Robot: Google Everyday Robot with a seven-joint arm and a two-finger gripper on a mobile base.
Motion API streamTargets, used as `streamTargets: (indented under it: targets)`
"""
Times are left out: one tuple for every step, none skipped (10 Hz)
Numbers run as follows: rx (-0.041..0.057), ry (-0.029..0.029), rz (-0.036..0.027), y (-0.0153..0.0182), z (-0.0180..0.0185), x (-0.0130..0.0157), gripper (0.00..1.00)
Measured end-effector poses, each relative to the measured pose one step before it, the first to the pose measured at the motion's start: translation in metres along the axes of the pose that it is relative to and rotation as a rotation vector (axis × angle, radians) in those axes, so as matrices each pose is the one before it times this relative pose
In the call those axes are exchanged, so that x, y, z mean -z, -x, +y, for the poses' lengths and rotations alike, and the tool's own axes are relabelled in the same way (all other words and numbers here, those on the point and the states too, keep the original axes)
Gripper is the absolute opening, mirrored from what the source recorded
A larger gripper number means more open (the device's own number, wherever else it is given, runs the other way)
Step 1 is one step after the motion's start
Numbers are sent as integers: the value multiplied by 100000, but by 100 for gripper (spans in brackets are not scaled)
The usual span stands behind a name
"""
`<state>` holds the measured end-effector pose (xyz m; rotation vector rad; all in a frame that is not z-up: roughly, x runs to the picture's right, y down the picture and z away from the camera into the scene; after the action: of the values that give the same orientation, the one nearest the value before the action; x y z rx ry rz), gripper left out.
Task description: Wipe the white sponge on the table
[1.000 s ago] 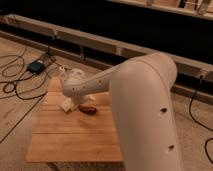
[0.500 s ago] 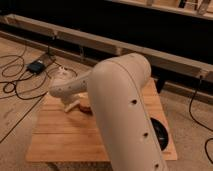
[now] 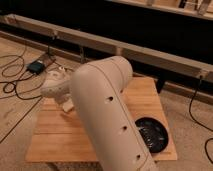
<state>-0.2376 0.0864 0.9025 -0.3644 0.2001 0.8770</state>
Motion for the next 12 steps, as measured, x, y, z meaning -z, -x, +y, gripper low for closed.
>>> streamTargets:
  targets:
    - [269,-573,-422,485,-149,-274,80]
    - [36,-589,-312,414,-201,-277,80]
    - [-384,-534,-71,315,-288,-327,80]
    - [-610,-270,135,117,-271,-188,80]
    - [-761,-82,433,0,-230,-243,80]
    - [-1058,148,662,-50,-225,-209,80]
    - [-992,274,877,-148,-143,-238,80]
    - [-904,359,969,-189,-85,-196,80]
    - [-640,412,753,-155,0,-135,80]
    - [-756,623,931,-211,56,-127,80]
    - [-490,711,948,-274,247,-58,80]
    - [-32,514,604,-233,286,-31,80]
